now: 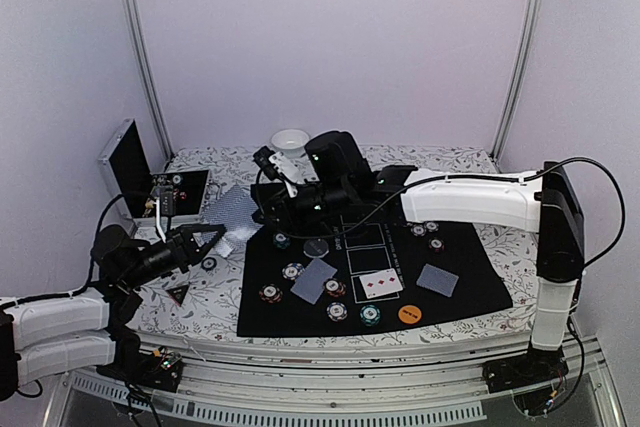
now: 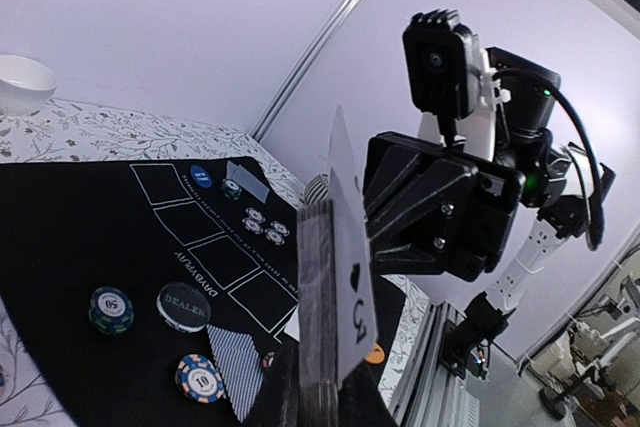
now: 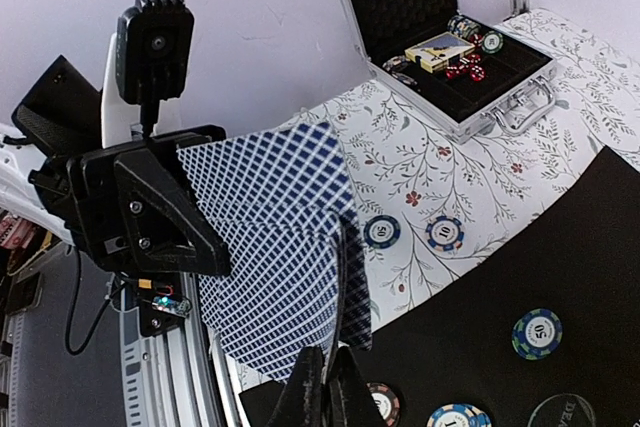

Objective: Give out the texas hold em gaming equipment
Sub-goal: Pick up the poker card from the face-down deck piles.

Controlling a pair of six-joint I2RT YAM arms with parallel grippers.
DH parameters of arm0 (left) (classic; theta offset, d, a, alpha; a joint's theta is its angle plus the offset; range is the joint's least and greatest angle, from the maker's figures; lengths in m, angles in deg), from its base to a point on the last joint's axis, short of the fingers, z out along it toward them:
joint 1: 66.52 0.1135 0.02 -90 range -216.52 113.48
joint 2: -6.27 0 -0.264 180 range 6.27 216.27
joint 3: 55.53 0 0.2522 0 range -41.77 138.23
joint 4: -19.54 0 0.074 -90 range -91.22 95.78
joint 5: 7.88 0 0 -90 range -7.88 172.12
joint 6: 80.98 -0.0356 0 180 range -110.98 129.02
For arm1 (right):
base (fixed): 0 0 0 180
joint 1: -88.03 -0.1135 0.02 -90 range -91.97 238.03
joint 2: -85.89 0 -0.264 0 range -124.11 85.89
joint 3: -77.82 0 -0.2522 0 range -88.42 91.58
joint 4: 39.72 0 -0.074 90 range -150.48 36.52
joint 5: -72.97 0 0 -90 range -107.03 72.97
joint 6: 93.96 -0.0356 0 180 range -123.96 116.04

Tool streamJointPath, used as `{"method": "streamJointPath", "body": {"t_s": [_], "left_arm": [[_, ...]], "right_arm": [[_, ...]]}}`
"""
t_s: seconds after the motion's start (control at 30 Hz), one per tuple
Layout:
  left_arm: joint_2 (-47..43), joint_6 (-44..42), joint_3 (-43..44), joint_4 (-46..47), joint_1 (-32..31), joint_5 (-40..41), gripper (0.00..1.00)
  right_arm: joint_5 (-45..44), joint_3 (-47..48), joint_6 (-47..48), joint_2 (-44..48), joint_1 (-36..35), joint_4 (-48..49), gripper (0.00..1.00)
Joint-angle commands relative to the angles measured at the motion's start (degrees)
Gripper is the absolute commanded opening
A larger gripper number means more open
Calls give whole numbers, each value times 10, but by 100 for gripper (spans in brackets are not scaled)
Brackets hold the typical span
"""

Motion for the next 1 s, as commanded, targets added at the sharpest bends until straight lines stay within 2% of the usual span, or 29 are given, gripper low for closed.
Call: {"method": "streamJointPath", "body": {"t_s": [0.0, 0.23, 0.4, 0.57, 0.67, 0.8, 0.97], "left_arm": [[-5, -16, 8, -13, -7, 10, 0], [-2, -30, 14, -59, -7, 46, 0], [0, -32, 14, -63, -7, 50, 0], [3, -31, 14, -60, -8, 46, 0], [-1, -32, 13, -61, -7, 46, 0], [-8, -33, 9, -70, -7, 59, 0], [-5, -36, 12, -73, -7, 63, 0]], "right_arm": [[-85, 12, 32, 11, -10, -33, 4], [-124, 25, 51, 10, -32, -50, 4], [-100, 27, 71, 8, -43, -44, 4], [-93, 39, 85, -4, -49, -40, 25], [-126, 41, 77, -4, -52, -37, 37], [-190, 27, 79, 7, -64, -25, 42], [-155, 19, 92, 7, -72, -15, 43]]}}
